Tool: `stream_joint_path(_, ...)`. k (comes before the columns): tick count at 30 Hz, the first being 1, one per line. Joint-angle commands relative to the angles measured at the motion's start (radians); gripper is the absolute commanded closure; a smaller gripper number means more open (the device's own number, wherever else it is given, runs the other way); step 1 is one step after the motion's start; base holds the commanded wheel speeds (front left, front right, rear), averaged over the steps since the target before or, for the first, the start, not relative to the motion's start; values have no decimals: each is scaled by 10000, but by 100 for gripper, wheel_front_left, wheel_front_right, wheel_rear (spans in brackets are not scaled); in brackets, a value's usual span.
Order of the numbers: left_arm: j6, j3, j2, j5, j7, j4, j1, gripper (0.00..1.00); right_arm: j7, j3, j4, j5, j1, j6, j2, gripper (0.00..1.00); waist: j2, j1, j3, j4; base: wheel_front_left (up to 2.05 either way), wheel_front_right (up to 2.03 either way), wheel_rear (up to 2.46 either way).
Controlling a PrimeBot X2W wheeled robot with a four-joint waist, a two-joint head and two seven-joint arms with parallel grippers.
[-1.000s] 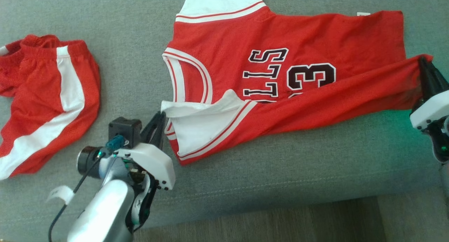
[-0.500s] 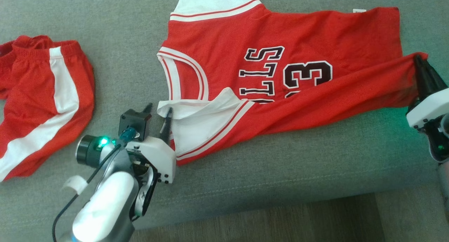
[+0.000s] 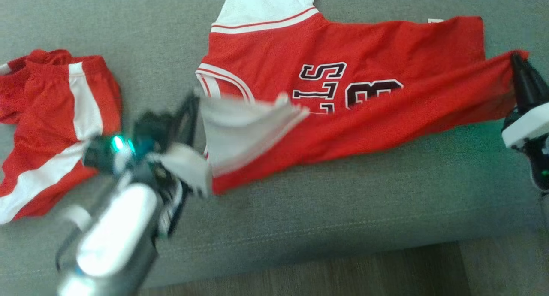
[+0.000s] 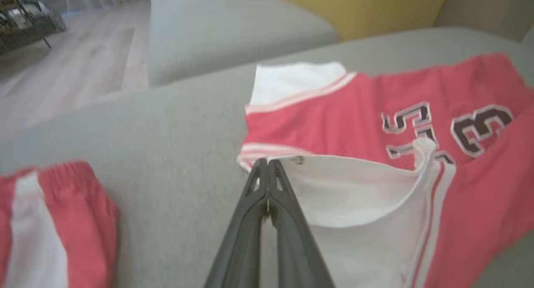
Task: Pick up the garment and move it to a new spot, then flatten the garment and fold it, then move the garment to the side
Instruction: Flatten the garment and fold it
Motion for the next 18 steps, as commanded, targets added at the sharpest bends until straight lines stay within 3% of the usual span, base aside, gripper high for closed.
stream_joint_path(1,-47,532,380,0,-88,-469,-900,100,42,92,-435,33,-265,-4,-378,100,0,0,-51,35,0,0,0)
stream_joint_path(6,-599,856,919,171,659,-905,-3057,100,972,156,-1040,-80,-1474,-4,-709,100,0,0,-8,39,0,0,0)
stream_joint_path(9,-1118,1037,1050,109,1312,-498,-4830,100,1808,244,-1112,49,-2832,-4,-762,100,0,0,241,-51,0,0,0)
stream_joint_path(14,-1871,1220,1035,235,1986,1486,-8300,100,2813,381,-163,196,-5819,-4,-526,100,0,0,1133,-303,0,0,0)
stream_joint_path(18,-2012,1199,474,575,1442,3471,-10903,100,2346,752,1186,-476,-8153,-4,-341,100,0,0,1723,-358,0,0,0)
